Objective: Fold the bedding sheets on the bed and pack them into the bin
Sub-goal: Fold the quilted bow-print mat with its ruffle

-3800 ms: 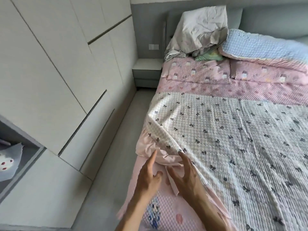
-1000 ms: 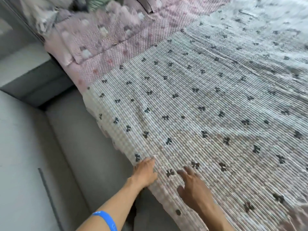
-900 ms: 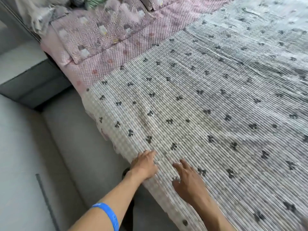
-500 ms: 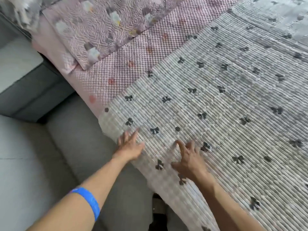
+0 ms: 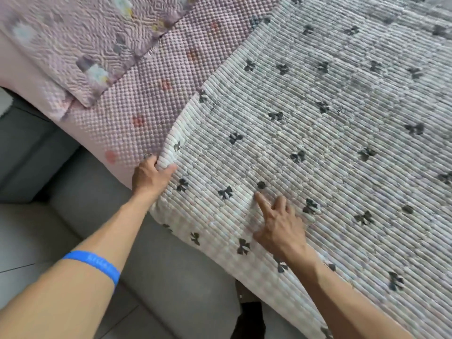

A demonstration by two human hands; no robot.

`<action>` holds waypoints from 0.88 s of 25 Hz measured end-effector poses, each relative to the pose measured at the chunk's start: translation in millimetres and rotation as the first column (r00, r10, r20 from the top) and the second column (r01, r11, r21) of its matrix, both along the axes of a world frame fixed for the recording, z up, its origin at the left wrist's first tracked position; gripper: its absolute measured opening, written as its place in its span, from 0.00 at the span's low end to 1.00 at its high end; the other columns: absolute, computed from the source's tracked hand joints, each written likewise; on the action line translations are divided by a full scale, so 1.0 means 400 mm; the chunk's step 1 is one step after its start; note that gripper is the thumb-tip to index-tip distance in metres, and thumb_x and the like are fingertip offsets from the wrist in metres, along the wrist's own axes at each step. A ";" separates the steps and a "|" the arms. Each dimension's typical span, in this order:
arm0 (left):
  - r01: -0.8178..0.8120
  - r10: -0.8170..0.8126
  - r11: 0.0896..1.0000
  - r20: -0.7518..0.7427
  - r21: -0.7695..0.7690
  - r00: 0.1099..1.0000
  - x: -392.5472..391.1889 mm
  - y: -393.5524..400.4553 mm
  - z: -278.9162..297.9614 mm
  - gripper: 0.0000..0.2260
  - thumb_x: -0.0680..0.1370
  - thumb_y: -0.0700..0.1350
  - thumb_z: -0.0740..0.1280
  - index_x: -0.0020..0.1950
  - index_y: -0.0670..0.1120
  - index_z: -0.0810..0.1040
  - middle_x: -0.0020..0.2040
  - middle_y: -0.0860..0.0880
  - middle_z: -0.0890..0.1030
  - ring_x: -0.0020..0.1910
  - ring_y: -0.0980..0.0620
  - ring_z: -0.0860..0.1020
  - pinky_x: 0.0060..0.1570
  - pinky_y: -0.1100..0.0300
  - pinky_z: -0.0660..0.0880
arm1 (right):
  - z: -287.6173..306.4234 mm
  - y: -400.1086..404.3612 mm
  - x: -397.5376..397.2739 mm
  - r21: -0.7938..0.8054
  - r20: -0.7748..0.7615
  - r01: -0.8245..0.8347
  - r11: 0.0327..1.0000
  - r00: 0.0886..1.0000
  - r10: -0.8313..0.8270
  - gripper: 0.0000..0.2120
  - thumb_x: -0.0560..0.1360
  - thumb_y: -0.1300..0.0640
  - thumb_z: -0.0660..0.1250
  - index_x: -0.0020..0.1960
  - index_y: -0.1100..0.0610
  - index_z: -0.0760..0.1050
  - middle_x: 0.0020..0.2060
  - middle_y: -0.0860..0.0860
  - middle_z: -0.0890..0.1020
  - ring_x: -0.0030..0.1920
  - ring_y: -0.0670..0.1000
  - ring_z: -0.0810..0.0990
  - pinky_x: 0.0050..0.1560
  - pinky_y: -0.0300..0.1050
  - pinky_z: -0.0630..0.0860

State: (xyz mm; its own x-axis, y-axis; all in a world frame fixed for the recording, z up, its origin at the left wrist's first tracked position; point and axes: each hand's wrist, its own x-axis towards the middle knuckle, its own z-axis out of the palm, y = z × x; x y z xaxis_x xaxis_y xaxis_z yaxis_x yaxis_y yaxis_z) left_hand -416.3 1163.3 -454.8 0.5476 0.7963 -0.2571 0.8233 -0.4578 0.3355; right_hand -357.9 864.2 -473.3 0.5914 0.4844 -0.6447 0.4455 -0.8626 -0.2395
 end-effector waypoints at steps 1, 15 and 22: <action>0.033 -0.030 0.999 0.111 -0.028 0.993 -0.015 -0.031 0.030 0.10 0.76 0.53 0.70 0.43 0.49 0.75 0.41 0.49 0.80 0.40 0.47 0.77 0.42 0.57 0.70 | 0.012 -0.001 0.006 0.043 -0.039 0.031 0.999 0.999 -0.029 0.39 0.75 0.50 0.66 0.77 0.41 0.44 0.63 0.58 0.63 0.65 0.61 0.68 0.59 0.56 0.77; 0.649 -0.636 0.761 0.176 -0.022 0.751 -0.209 -1.168 0.106 0.06 0.67 0.52 0.62 0.35 0.51 0.75 0.34 0.56 0.75 0.32 0.54 0.77 0.22 0.63 0.68 | 0.154 -0.554 0.170 0.446 -0.364 0.880 0.165 0.347 -0.865 0.21 0.74 0.41 0.61 0.45 0.60 0.79 0.41 0.60 0.84 0.43 0.61 0.84 0.47 0.59 0.81; 0.511 -0.519 0.839 0.008 -0.185 0.855 -0.368 -1.682 0.093 0.11 0.55 0.46 0.75 0.30 0.51 0.74 0.32 0.56 0.75 0.29 0.52 0.77 0.20 0.62 0.68 | 0.108 -1.154 0.031 0.190 -0.525 0.967 0.171 0.247 -0.815 0.18 0.75 0.45 0.67 0.50 0.61 0.80 0.45 0.61 0.84 0.44 0.61 0.84 0.46 0.59 0.83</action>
